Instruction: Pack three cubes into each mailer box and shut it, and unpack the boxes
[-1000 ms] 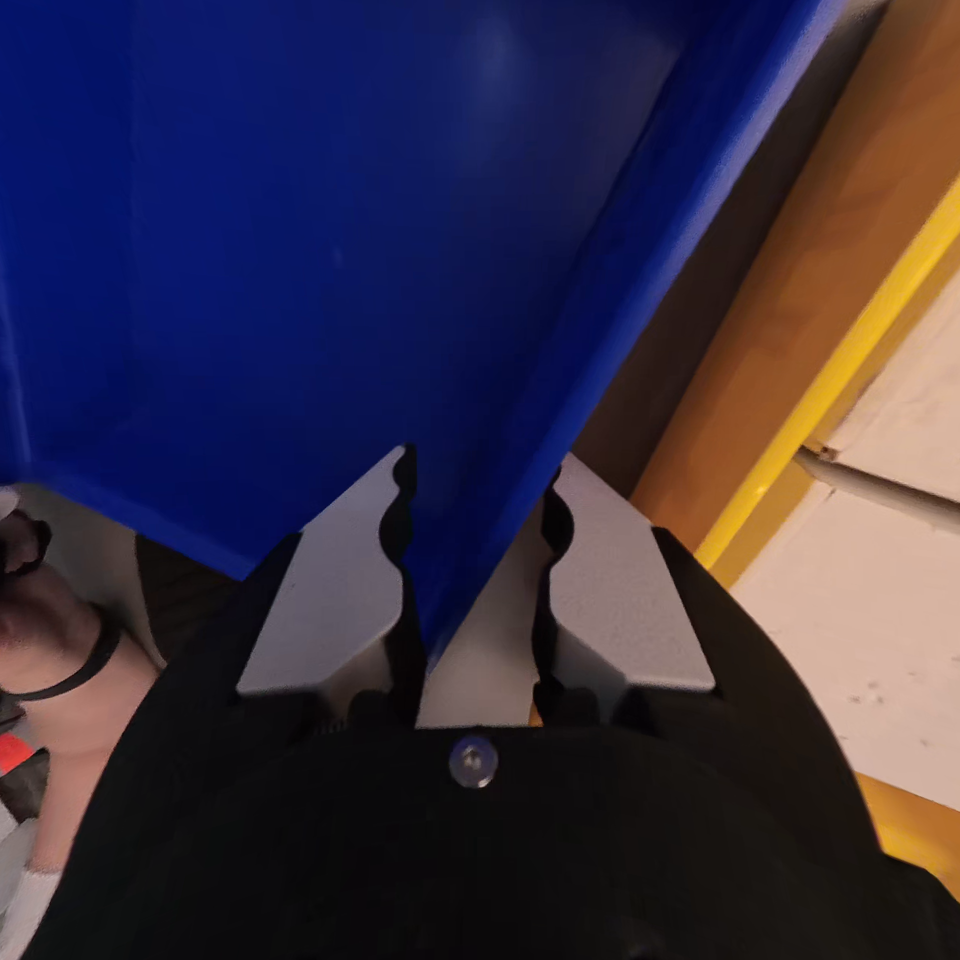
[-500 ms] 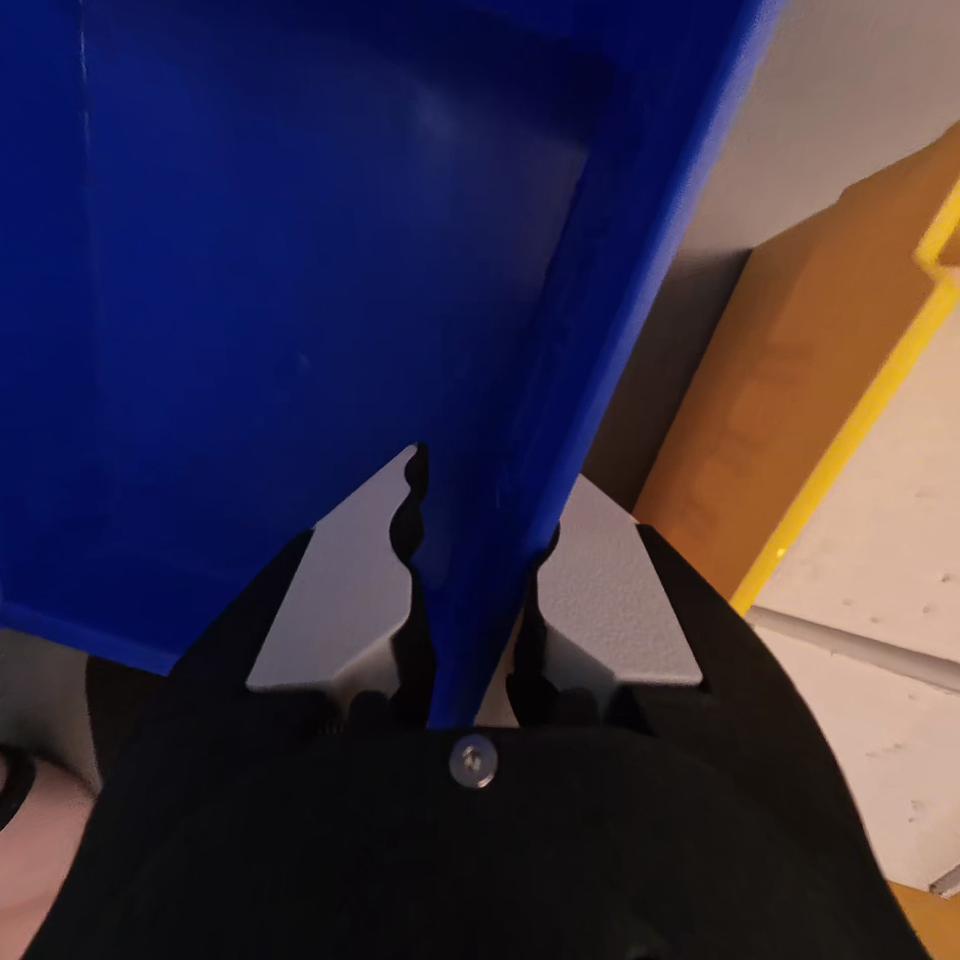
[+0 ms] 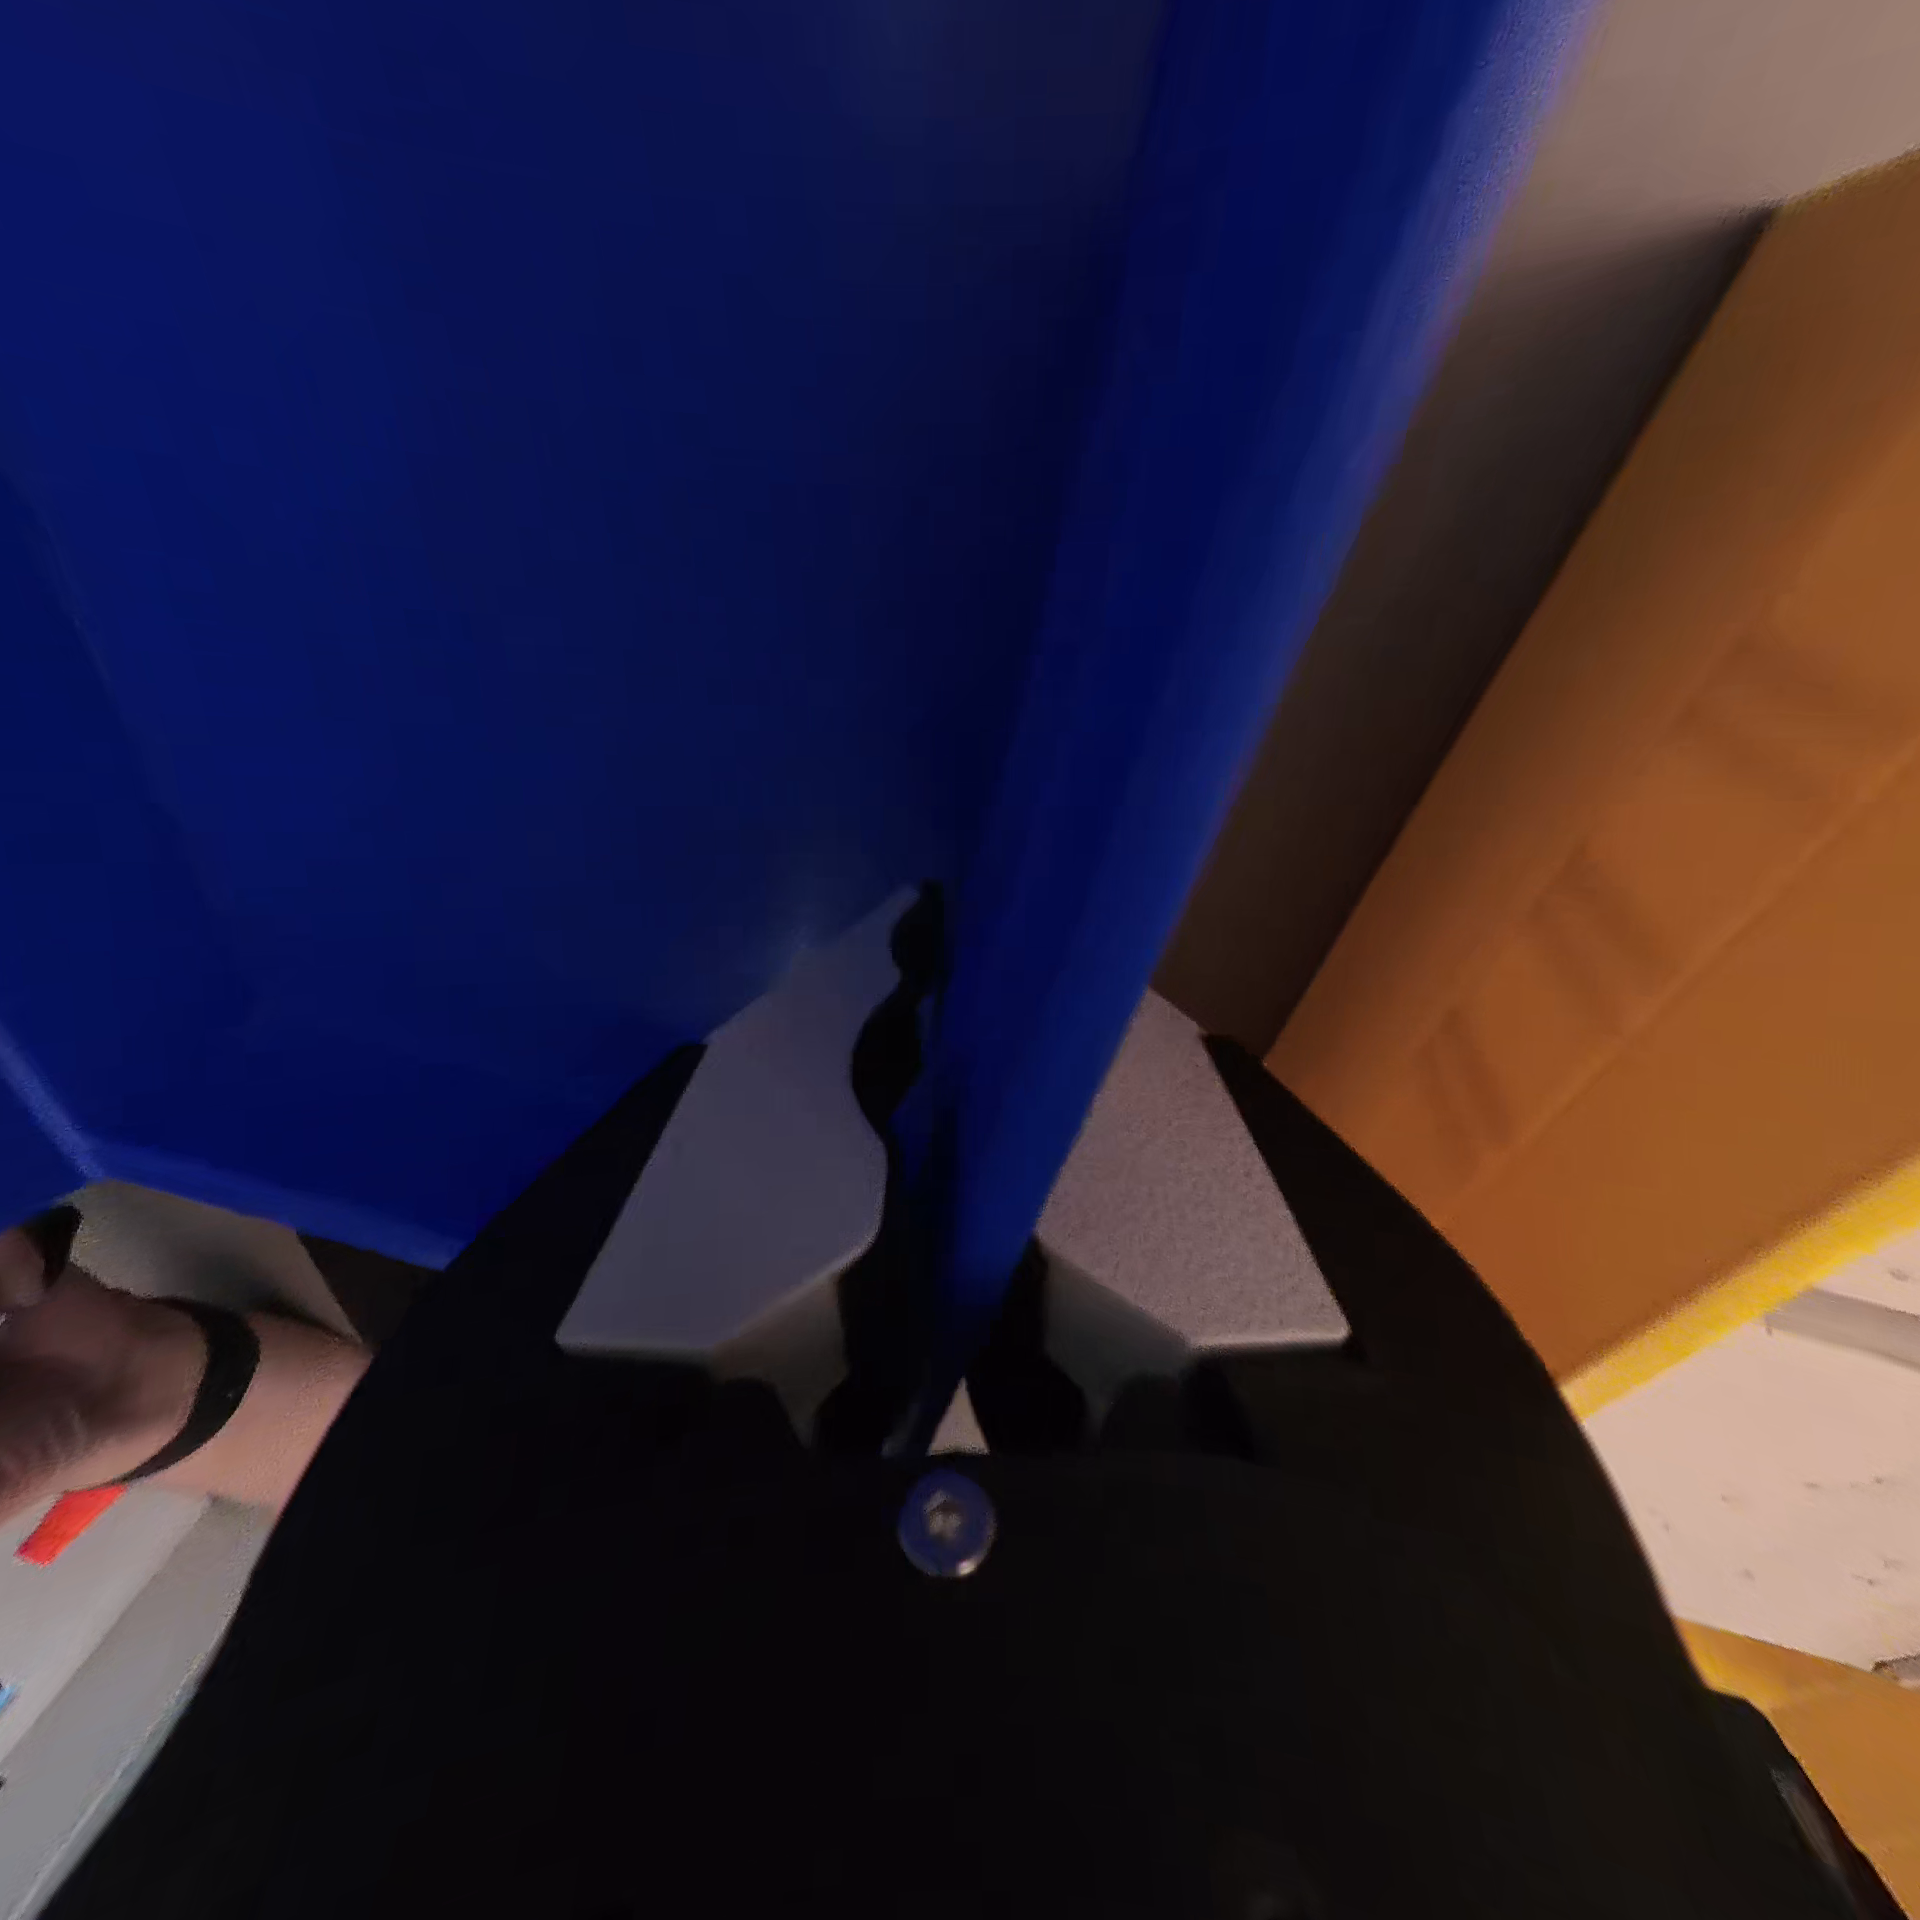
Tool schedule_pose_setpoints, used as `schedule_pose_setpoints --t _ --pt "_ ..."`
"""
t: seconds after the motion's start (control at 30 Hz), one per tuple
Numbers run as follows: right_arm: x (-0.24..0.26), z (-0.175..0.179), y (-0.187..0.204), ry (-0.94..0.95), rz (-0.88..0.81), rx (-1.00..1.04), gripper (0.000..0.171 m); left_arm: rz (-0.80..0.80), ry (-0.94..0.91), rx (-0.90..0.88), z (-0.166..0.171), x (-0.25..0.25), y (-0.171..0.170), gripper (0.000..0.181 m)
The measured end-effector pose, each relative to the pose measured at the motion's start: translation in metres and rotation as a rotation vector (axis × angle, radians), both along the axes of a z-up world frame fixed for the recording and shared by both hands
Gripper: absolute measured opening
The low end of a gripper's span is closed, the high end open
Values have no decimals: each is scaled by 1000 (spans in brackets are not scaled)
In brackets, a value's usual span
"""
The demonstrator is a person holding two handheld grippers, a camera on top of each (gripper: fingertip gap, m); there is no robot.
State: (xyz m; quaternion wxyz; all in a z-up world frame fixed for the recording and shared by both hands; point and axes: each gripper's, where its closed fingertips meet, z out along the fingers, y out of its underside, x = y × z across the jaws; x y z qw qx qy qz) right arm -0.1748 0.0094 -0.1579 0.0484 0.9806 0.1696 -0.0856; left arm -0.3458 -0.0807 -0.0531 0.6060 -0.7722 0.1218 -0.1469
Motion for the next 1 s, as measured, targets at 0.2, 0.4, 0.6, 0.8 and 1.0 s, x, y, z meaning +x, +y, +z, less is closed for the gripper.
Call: schedule_pose_setpoints --t 0.2,0.4,0.6,0.8,1.0 --pt "0 12 -9 -10 44 -83 6 -11 -71 91 20 0 -4 59" --pt "0 60 -11 33 103 -141 5 43 -405 641 115 -48 -60 70" --pt "45 154 14 150 122 -61 5 150 -528 753 126 -101 -80 73" --pt "206 197 35 137 9 31 5 75 -602 625 109 -90 -58 73" --pt "395 171 14 120 -165 37 6 -135 -610 463 91 -44 -36 69"
